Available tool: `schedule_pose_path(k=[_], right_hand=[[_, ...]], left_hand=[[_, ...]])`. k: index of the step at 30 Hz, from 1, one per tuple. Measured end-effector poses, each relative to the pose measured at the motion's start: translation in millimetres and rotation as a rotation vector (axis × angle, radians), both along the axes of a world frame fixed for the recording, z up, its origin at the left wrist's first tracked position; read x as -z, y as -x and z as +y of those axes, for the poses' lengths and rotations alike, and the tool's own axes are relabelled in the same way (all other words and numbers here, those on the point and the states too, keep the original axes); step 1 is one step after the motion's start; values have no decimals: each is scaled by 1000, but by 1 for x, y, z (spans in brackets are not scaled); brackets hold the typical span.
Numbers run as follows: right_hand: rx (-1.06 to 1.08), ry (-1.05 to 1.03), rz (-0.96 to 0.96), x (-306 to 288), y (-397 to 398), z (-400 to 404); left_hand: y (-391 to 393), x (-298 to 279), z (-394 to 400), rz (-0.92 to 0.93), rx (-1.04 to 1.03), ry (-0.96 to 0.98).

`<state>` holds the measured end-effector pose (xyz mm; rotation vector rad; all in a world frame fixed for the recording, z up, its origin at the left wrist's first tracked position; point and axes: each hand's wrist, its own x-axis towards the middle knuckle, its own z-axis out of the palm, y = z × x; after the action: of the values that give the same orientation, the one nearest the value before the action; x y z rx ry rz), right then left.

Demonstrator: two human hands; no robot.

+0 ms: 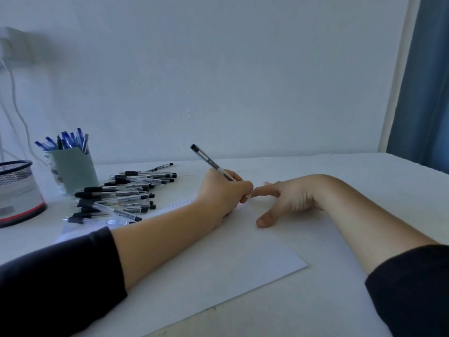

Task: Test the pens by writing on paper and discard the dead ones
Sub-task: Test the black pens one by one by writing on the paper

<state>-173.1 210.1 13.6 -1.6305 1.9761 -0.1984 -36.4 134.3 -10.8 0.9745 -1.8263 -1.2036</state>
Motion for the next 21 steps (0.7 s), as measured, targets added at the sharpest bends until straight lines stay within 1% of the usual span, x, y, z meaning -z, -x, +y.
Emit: schedule_pose_path(k=[4,9,21], right_hand=[[-3,7,-29,1,1,-1],[-3,10,-36,1,1,-1],[-4,9,-36,-1,-1,2]], left_hand=[[1,0,2,-97,-3,55],[2,0,3,-149,-16,98],[2,2,4,-178,-5,156]])
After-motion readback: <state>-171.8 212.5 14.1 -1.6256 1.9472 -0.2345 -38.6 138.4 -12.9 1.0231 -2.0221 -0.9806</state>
